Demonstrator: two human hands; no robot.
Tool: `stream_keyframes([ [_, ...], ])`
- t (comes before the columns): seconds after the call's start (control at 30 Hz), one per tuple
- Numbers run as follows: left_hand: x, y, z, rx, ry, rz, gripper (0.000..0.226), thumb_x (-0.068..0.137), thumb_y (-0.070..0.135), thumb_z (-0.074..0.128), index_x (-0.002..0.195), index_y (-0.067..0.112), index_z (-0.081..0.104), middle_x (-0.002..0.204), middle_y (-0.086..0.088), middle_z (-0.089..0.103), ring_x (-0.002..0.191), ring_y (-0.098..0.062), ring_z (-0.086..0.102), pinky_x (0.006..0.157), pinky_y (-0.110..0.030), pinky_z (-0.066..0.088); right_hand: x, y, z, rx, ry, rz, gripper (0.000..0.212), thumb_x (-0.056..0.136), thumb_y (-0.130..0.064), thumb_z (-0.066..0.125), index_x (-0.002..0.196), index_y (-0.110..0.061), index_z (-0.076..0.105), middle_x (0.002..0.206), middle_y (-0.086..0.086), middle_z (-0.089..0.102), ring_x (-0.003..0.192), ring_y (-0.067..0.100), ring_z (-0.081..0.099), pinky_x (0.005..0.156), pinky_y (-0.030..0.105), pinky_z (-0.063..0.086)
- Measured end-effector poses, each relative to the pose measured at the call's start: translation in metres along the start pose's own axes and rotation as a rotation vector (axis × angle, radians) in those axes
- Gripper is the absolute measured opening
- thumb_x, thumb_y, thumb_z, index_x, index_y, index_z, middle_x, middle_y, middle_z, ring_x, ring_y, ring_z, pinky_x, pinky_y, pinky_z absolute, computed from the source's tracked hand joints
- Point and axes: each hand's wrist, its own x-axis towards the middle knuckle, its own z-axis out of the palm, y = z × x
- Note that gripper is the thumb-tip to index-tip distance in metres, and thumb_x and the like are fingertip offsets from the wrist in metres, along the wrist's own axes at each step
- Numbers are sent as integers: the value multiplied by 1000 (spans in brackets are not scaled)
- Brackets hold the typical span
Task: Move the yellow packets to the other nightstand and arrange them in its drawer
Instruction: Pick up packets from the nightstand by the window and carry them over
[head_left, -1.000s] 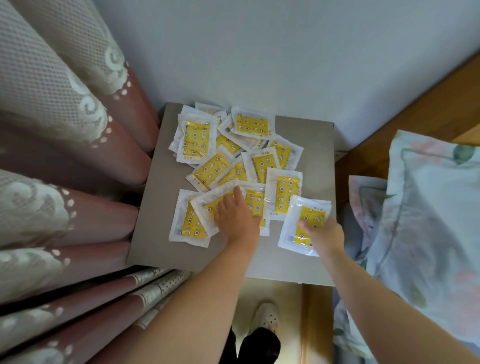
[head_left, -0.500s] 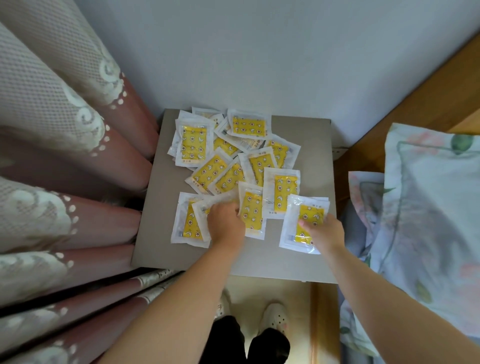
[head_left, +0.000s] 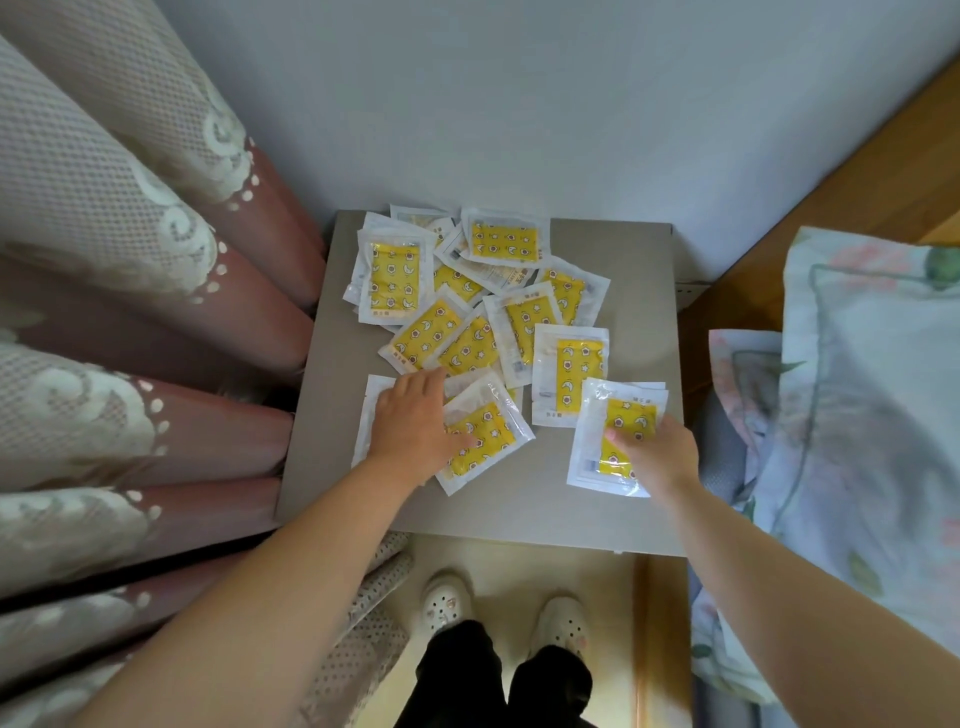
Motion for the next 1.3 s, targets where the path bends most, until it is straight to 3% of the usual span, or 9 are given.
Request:
stream_keyframes([
  [0.1,2,3,0,113,-35,-18,97,71,58,73,145,17,26,143,-3,36,133,-24,31,108,-37,26,1,1,0,-10,-4,-9,23,83,-25,71,98,-9,64,93,6,67,85,23,62,70,26,45],
  [0.3,6,22,-3,229,-47,1,77,70,54,76,130,19,43,129,-3,44,120,-23,39,100,-34,33,1,1,0,-23,-15,-16,28,84,-25,70,104,-7,65,99,8,68,93,26,64,69,24,43],
  [0.53,3,36,-13,235,-70,-19,71,73,40,79,127,16,40,126,-7,53,119,-26,46,95,-36,36,-1,2,-2,-16,-39,-31,17,87,-16,65,101,-7,64,88,2,61,85,21,59,68,25,40],
  [0.63,-1,43,-14,210,-76,-18,59,78,32,77,124,18,42,115,-7,61,110,-30,58,82,-35,44,1,4,-1,-23,-63,-13,15,87,-10,63,102,-6,64,87,2,61,85,23,59,69,26,41],
  [0.8,-6,43,-21,10,-175,-108,41,78,35,76,107,16,55,111,-3,61,104,-26,60,70,-31,42,-1,-3,-5,154,-112,134,17,86,2,57,101,-2,62,75,5,58,65,19,54,57,28,44],
  [0.93,-30,44,-30,-480,-259,-256,36,75,30,80,98,10,62,95,-5,65,92,-26,64,67,-31,46,-19,5,-6,358,-235,285,18,83,-9,68,100,-7,63,108,18,67,102,35,63,93,50,50],
  [1.0,-55,49,-38,-692,-238,-318,34,79,23,78,104,8,62,89,2,60,96,-25,60,72,-29,44,-38,2,-14,488,-316,335,14,84,-6,67,98,-8,64,107,16,68,100,33,64,93,50,49],
  [1.17,-115,56,-48,-1002,-215,-444,73,82,20,75,142,1,36,138,-6,47,130,-26,43,96,-29,37,-87,-14,-39,780,-427,390,22,90,-1,57,112,-3,60,114,16,66,107,32,62,90,46,49],
  [1.3,-161,53,-49,-1077,-239,-420,52,78,12,78,124,10,56,117,1,62,113,-20,58,98,-32,44,-130,-14,-43,706,-411,394,18,89,-4,61,107,-6,61,113,13,66,104,29,62,92,41,48],
])
